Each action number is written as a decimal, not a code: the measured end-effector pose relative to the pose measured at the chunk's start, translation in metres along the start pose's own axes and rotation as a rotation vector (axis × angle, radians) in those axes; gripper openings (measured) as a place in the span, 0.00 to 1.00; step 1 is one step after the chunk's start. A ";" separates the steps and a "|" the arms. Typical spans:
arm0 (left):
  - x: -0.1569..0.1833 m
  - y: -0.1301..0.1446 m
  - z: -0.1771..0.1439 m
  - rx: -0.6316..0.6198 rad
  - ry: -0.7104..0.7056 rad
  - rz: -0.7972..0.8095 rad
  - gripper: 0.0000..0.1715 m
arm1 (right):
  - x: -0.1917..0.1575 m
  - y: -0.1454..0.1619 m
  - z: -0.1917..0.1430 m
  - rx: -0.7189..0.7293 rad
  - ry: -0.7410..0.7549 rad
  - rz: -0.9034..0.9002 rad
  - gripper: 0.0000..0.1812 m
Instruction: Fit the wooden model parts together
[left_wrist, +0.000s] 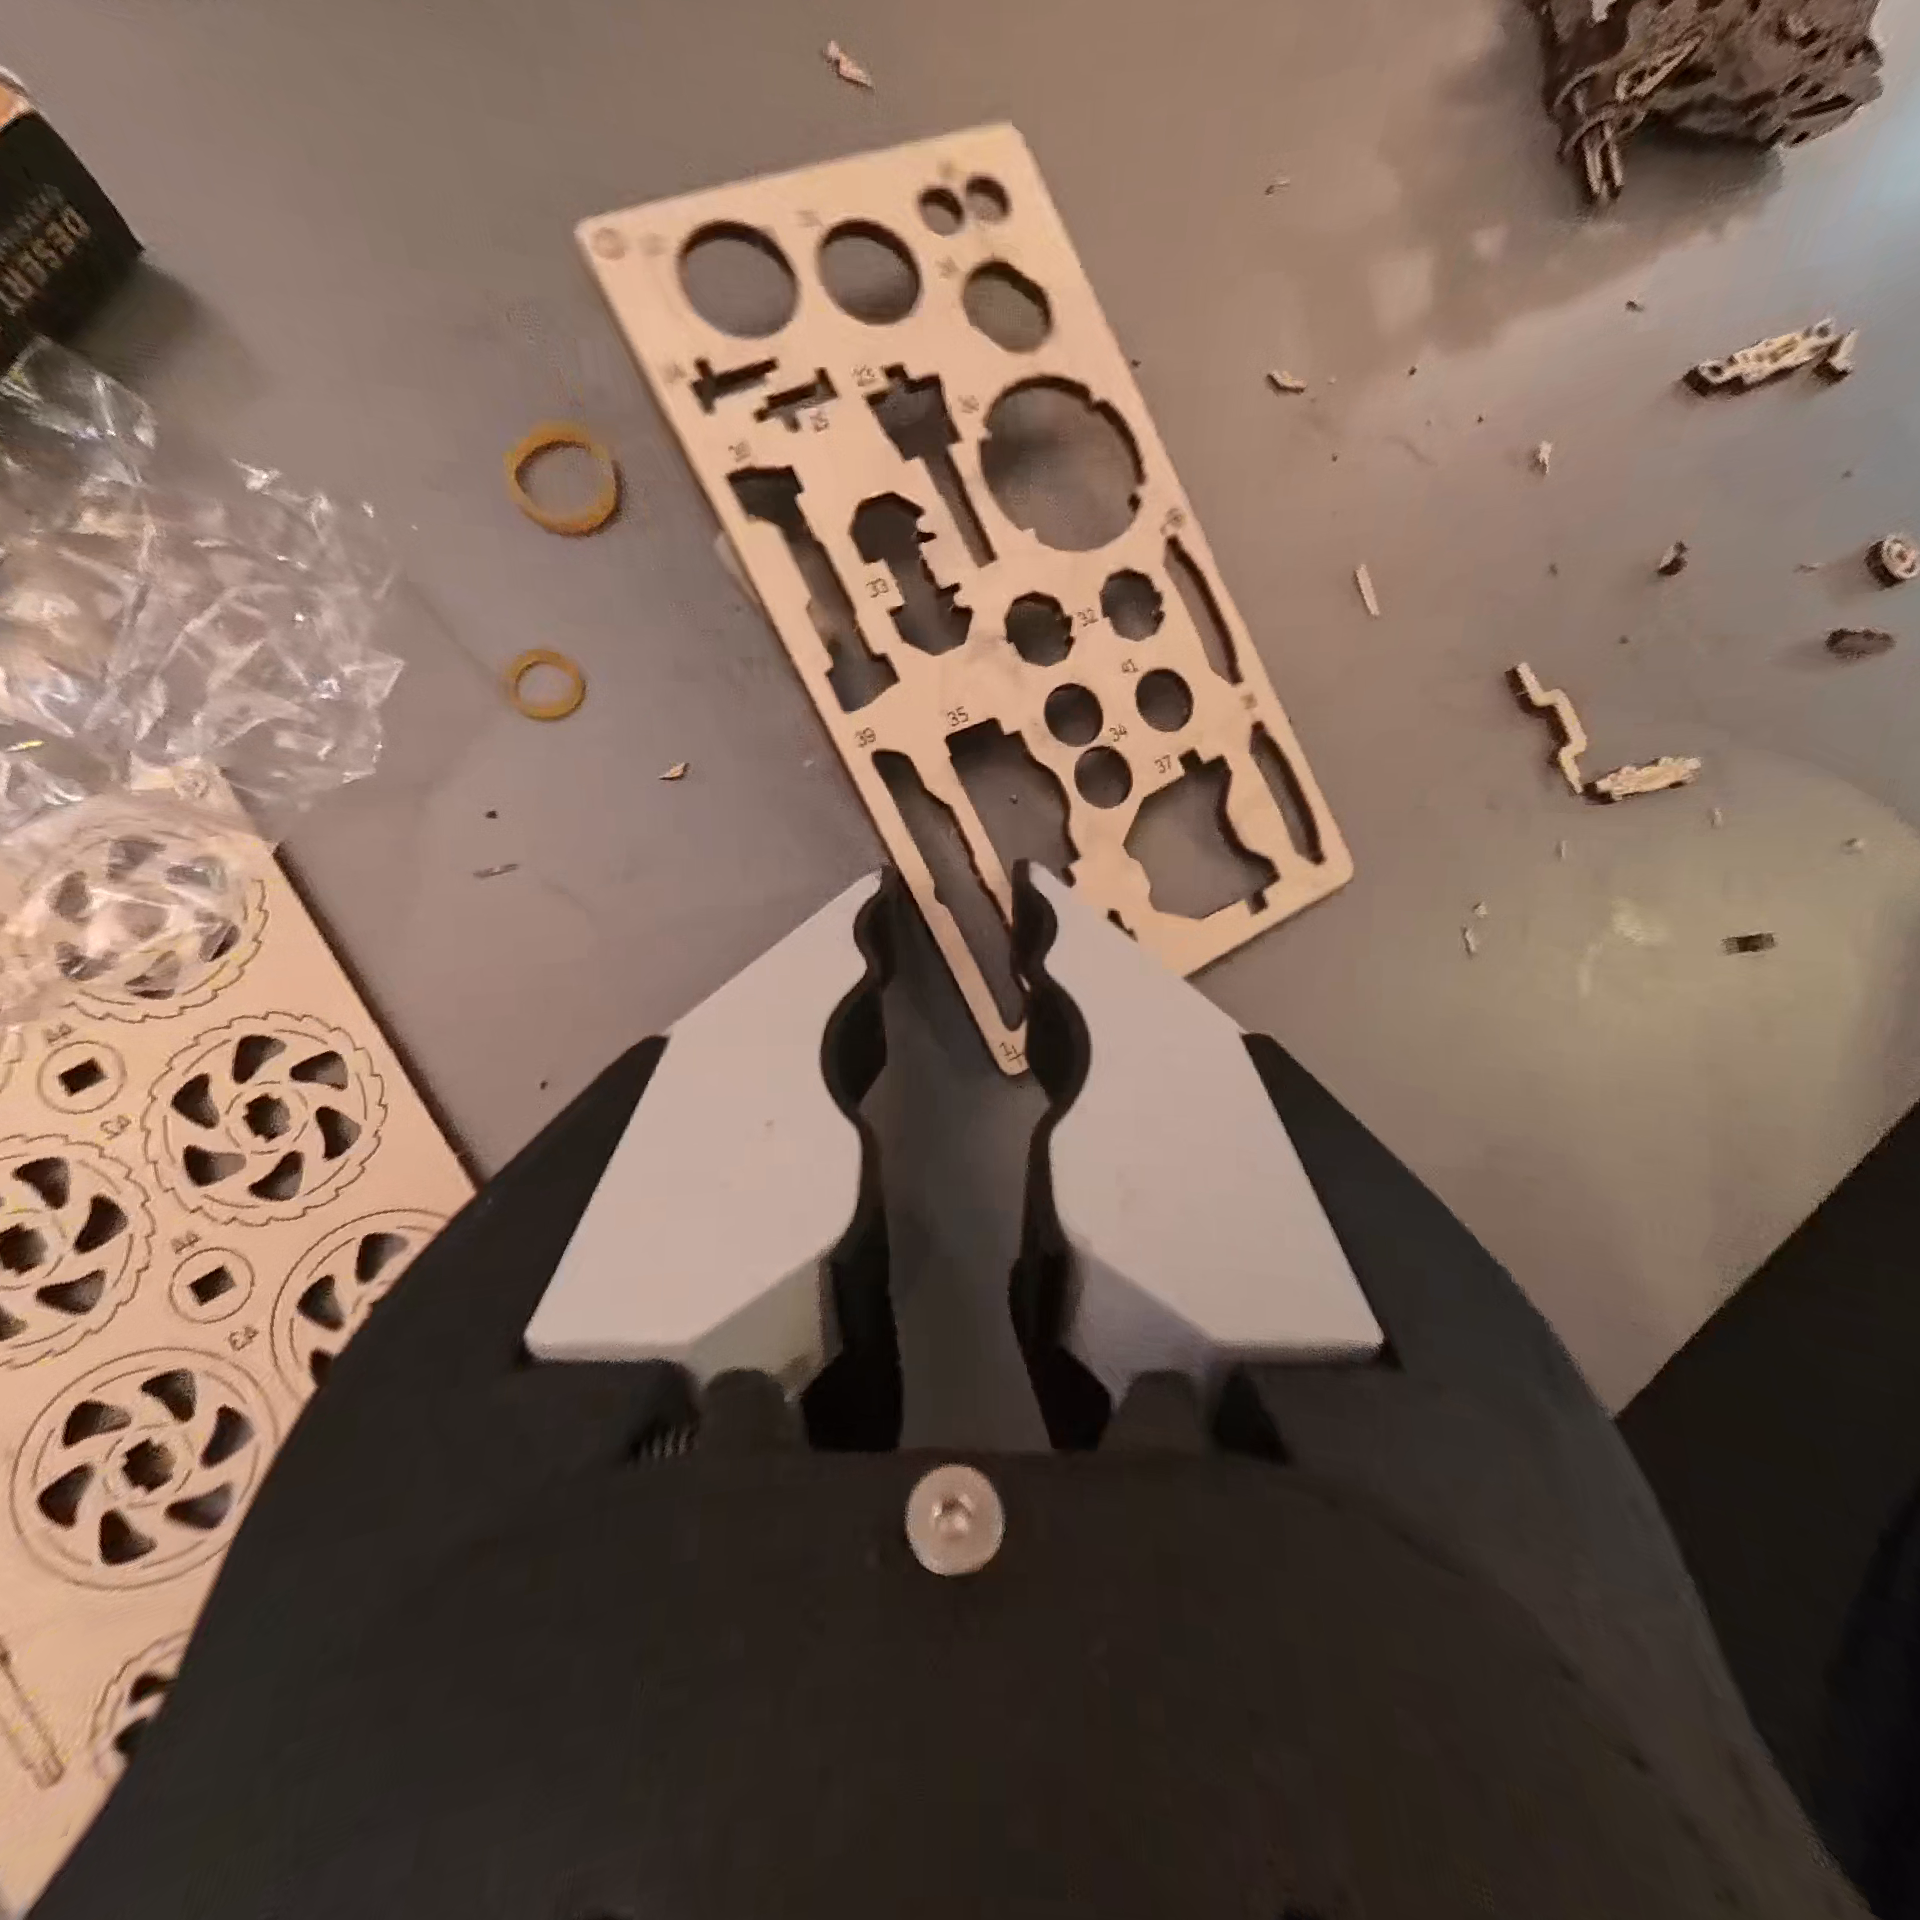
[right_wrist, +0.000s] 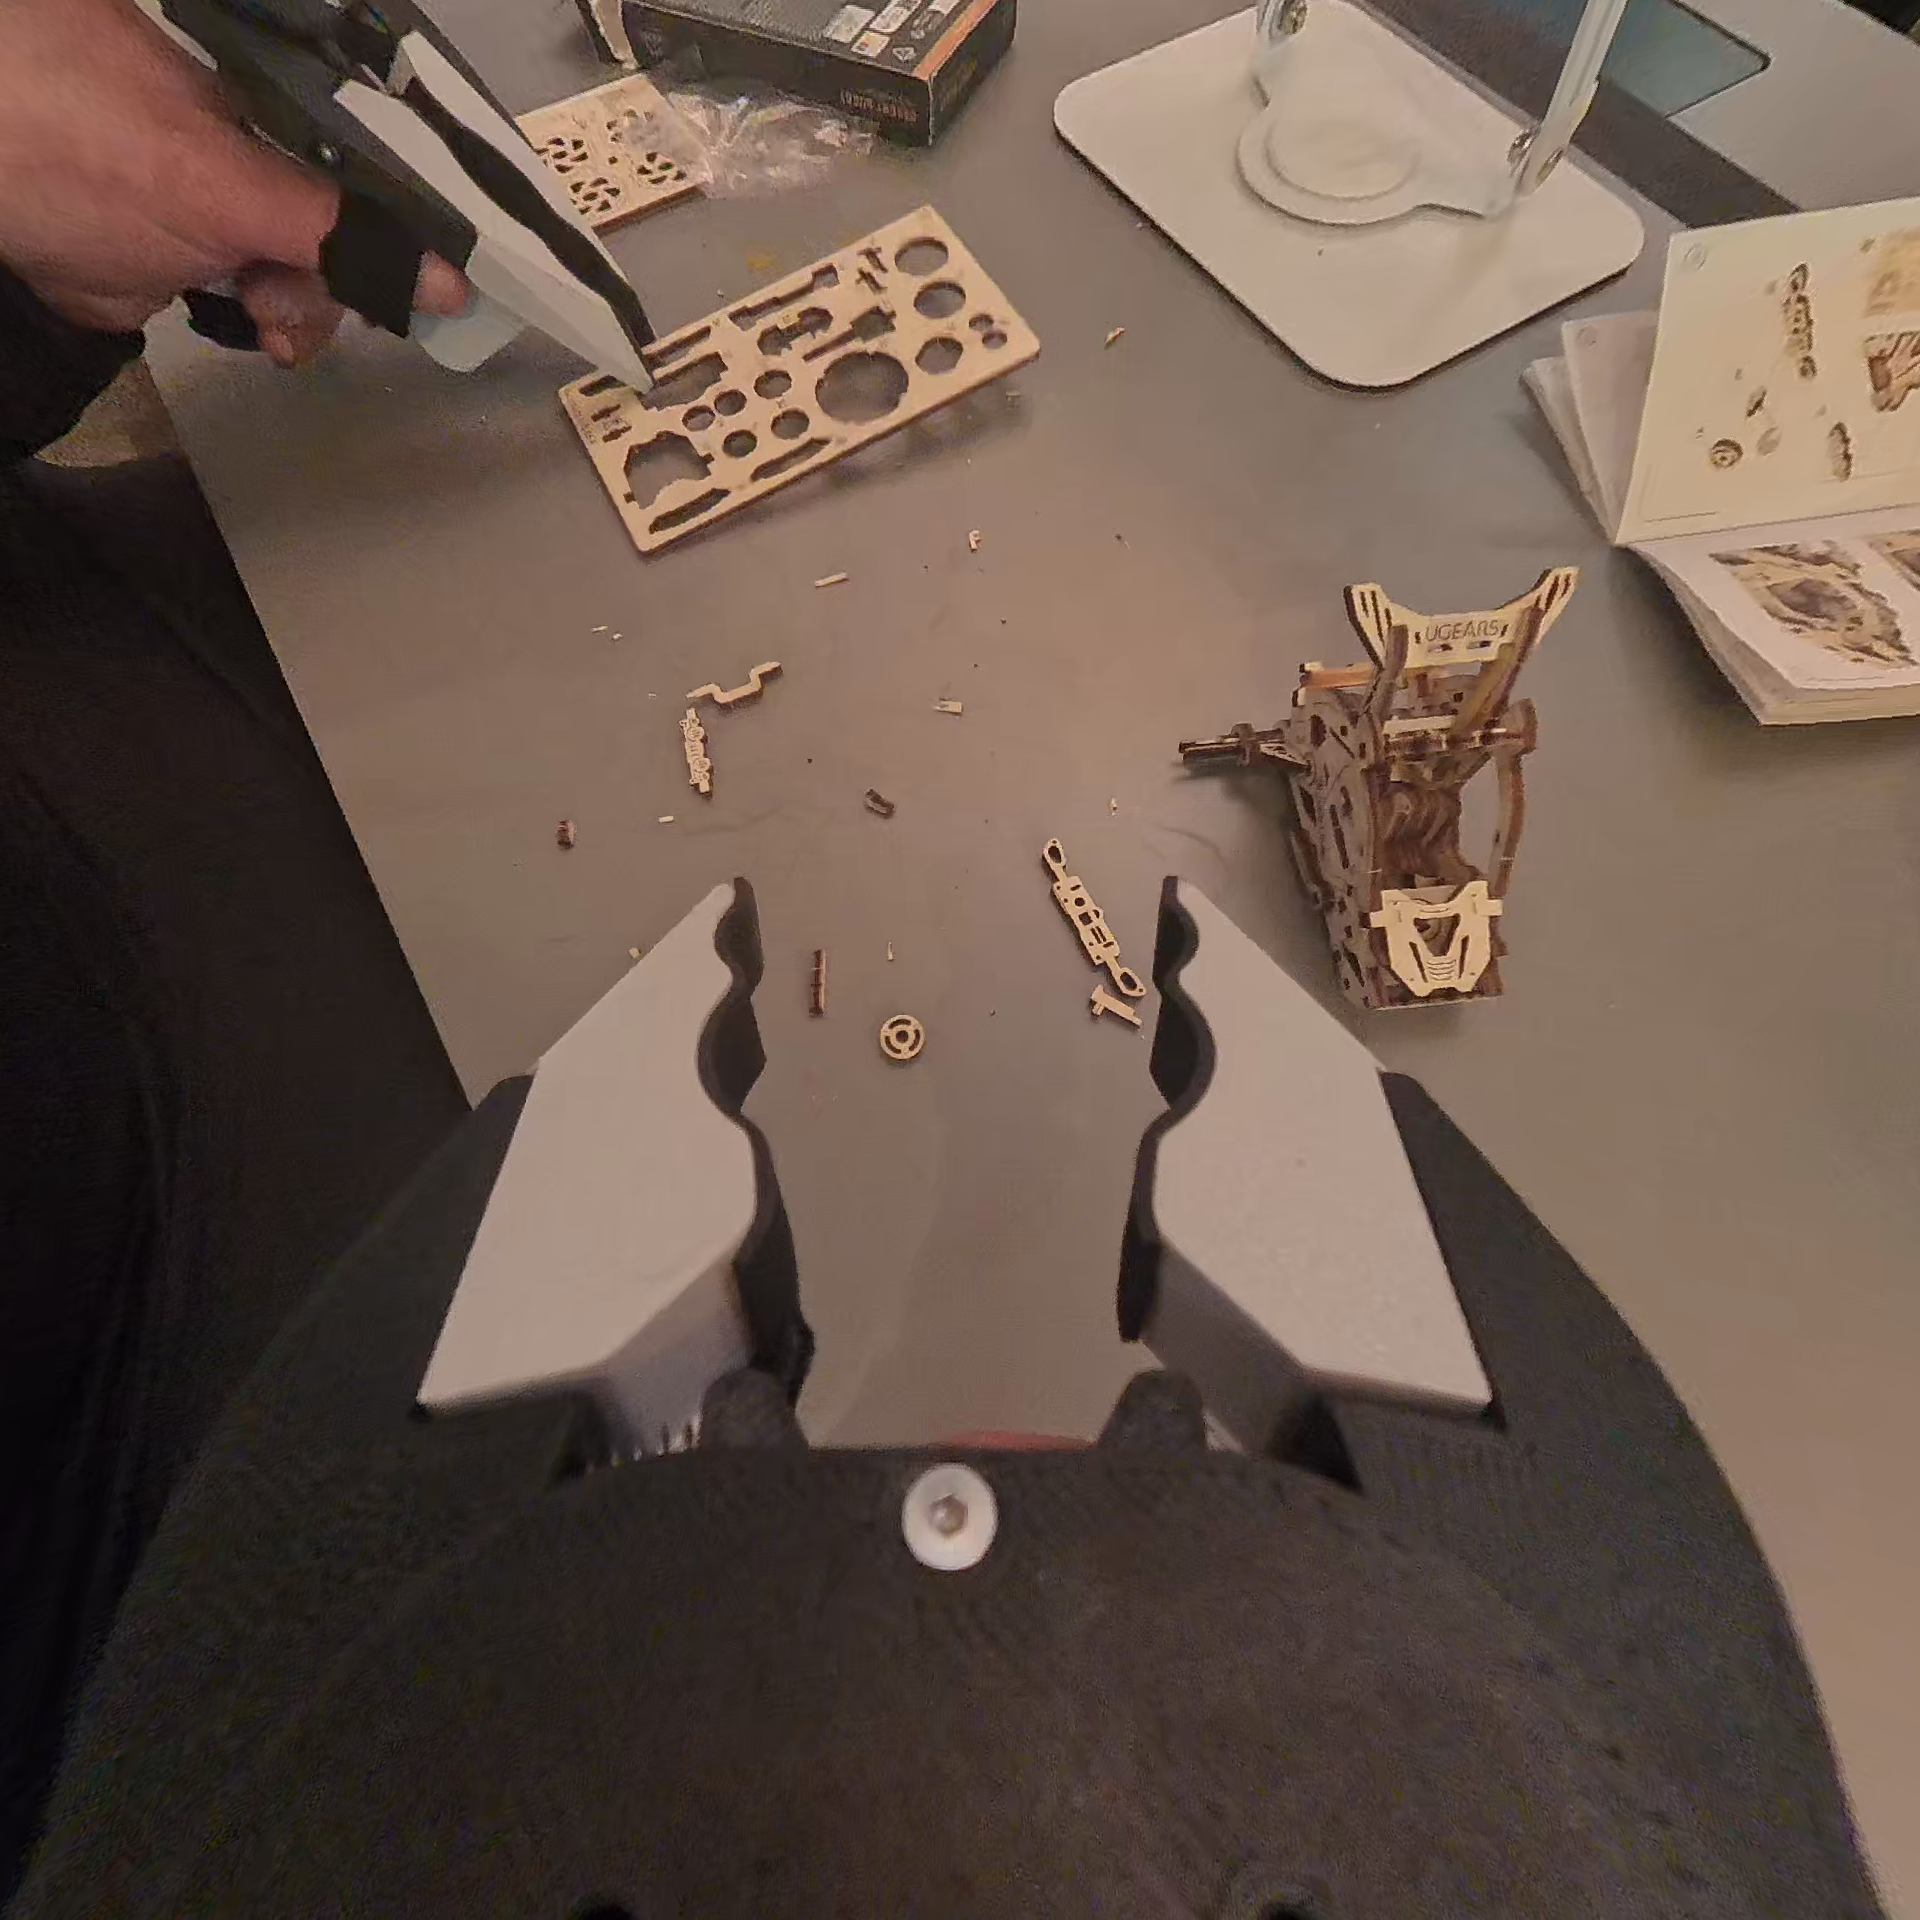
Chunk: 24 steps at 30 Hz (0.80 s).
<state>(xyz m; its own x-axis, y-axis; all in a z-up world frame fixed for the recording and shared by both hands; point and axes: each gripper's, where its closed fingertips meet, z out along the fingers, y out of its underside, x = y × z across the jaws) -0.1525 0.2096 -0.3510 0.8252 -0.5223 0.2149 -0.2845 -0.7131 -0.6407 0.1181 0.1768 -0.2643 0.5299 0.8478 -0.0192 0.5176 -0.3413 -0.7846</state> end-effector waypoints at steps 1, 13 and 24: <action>0.000 -0.001 0.001 0.001 0.001 -0.008 0.10 | 0.001 0.001 0.002 0.007 -0.007 0.010 0.41; 0.029 -0.035 -0.006 0.194 0.011 0.139 0.01 | -0.031 -0.022 0.051 0.079 -0.235 0.188 0.34; 0.048 -0.055 -0.011 0.326 0.098 0.128 0.01 | -0.044 -0.023 0.089 0.022 -0.310 0.290 0.33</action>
<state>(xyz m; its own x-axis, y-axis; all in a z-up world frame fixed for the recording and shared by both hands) -0.1023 0.2190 -0.2976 0.7379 -0.6513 0.1770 -0.1993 -0.4609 -0.8648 0.0230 0.1836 -0.3003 0.4226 0.8012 -0.4236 0.3606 -0.5775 -0.7325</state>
